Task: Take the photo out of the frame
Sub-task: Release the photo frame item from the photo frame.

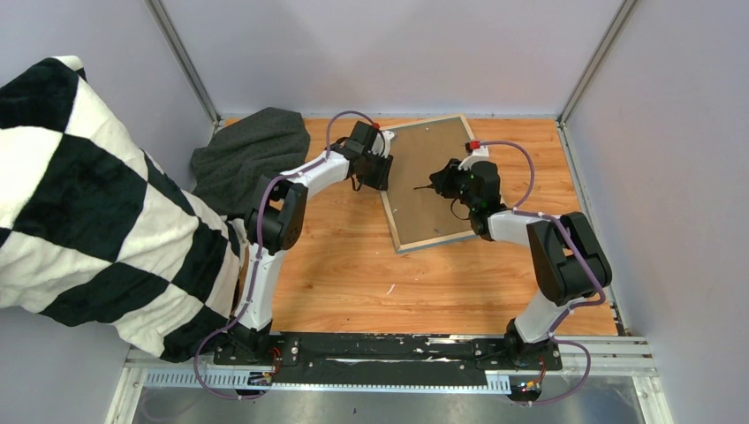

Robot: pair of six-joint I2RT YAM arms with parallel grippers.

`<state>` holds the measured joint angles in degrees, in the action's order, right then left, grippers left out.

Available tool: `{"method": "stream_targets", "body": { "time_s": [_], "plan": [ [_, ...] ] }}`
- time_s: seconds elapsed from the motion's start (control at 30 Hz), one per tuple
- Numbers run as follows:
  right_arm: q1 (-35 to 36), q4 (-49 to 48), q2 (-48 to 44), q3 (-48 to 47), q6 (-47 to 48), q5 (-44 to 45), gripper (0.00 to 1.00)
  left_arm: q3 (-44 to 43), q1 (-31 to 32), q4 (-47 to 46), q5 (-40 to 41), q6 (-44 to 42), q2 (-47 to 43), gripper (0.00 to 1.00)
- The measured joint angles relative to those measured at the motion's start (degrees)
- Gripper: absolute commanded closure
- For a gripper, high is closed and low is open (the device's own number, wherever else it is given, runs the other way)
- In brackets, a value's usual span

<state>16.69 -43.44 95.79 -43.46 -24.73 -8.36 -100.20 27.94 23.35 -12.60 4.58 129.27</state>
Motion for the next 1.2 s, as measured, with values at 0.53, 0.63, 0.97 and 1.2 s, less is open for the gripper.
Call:
{"method": "stream_targets", "body": {
  "time_s": [0.53,0.63,0.97,1.2],
  "plan": [
    [5.64,4.76,2.05,-4.50,3.08,-11.32,1.00,-0.74,-0.02,0.92,-0.26,-0.57,0.33,1.00],
    [6.14,6.10,2.43,-4.50,3.48,-12.22,1.00,-0.74,-0.02,0.92,-0.26,-0.57,0.33,1.00],
    [6.21,8.83,-0.96,-2.16,5.73,-13.70,1.00,-0.74,-0.02,0.94,-0.24,-0.57,0.33,1.00],
    [6.21,11.65,-4.90,-0.42,7.96,-14.12,1.00,-0.74,-0.02,0.94,-0.24,-0.57,0.33,1.00]
  ]
}}
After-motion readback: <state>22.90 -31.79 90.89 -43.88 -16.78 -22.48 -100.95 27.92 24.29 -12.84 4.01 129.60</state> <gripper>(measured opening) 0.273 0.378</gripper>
